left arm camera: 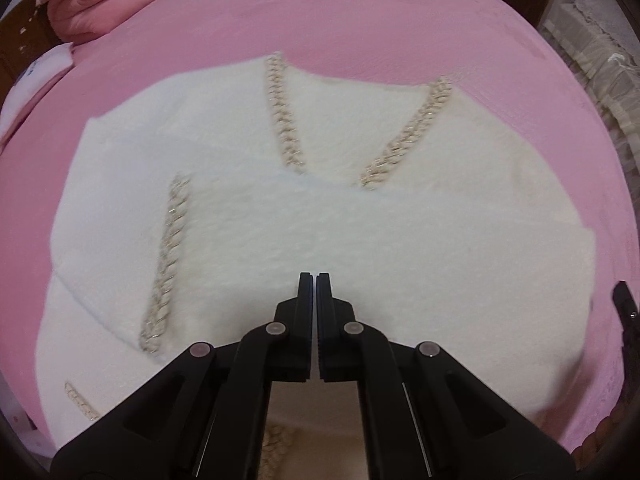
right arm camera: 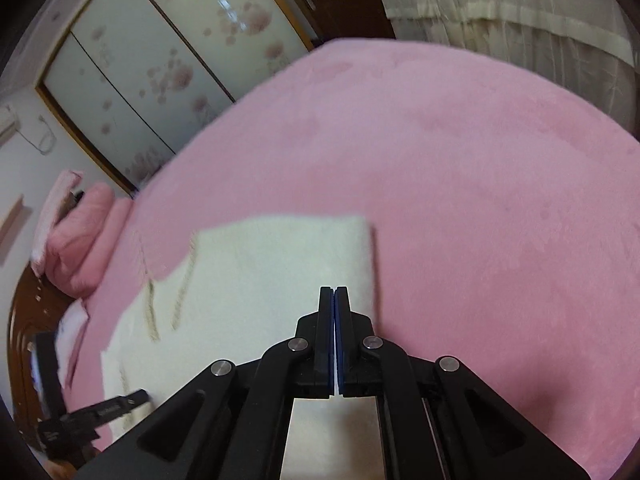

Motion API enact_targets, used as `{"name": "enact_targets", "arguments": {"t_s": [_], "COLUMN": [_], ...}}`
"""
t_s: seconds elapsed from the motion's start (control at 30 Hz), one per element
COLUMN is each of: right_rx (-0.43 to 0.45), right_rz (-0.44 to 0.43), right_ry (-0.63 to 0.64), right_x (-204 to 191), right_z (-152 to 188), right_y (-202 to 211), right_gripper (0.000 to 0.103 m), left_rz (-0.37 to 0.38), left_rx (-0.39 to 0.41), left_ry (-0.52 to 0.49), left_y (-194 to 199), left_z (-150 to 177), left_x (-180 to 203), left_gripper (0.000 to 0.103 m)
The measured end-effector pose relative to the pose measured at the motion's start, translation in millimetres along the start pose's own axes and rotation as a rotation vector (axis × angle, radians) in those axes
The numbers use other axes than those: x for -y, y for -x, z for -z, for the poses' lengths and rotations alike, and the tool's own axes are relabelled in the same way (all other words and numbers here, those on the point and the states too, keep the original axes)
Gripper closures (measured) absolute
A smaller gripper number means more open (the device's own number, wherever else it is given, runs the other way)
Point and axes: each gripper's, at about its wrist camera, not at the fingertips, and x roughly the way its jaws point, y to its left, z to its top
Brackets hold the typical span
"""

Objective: Fold large clothes

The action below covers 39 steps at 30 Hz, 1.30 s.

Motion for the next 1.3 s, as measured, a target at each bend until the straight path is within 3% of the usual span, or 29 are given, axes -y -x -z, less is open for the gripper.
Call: {"name": "enact_targets", "arguments": {"t_s": [0.07, 0.13, 0.23, 0.3, 0.37, 0.43, 0.47, 0.57, 0.67, 0.73, 0.8, 0.9, 1.13, 1.3], "right_rx": [-0.101, -0.174, -0.256, -0.232, -0.18, -0.123, -0.113, -0.086, -0.046, -0.091, -0.099, -0.182, -0.205, -0.217], "right_rz": [-0.045, 0.037, 0.149, 0.193, 0.331, 0.564, 0.573, 0.404, 0.162, 0.054, 0.102, 0.195, 0.189, 0.223], "right_ry": [0.03, 0.102, 0.167, 0.13, 0.138, 0.143, 0.09, -0.032, 0.034, 0.116, 0.176, 0.184, 0.032, 0.18], "right_x": [-10, -24, -39, -25, -15, -15, -3, 11, 5, -20, -37, -49, -11, -18], "right_z": [0, 6, 20, 21, 23, 25, 21, 11, -2, -3, 0, 7, 47, 73], "right_y": [-17, -33, -64, -63, -56, -57, -53, -42, -23, -40, -59, -90, -69, -45], "right_gripper": [0.102, 0.102, 0.102, 0.103, 0.103, 0.103, 0.103, 0.103, 0.103, 0.103, 0.103, 0.103, 0.103, 0.103], "left_rz": [0.002, -0.035, -0.171, -0.267, -0.328, -0.303, -0.288, -0.227, -0.098, -0.093, -0.123, -0.127, -0.164, -0.186], "left_rx": [-0.01, -0.029, -0.061, -0.041, -0.032, -0.029, -0.024, 0.0, -0.006, -0.01, -0.012, -0.03, -0.077, -0.115], "left_ry": [-0.011, -0.026, -0.076, -0.128, -0.158, -0.122, -0.108, -0.082, -0.046, -0.053, -0.069, -0.042, 0.001, -0.049], "left_y": [-4, -12, -32, -37, -43, -47, -44, -31, -21, -20, -22, -23, -26, -20], "left_z": [-4, -7, -11, -11, -12, -19, -22, -26, -26, -26, -28, -27, -4, 18], "left_x": [6, 9, 7, 9, 7, -3, -4, -7, -4, 3, 8, 3, -47, -58], "left_gripper": [0.102, 0.102, 0.102, 0.102, 0.102, 0.102, 0.102, 0.102, 0.102, 0.102, 0.102, 0.102, 0.102, 0.102]}}
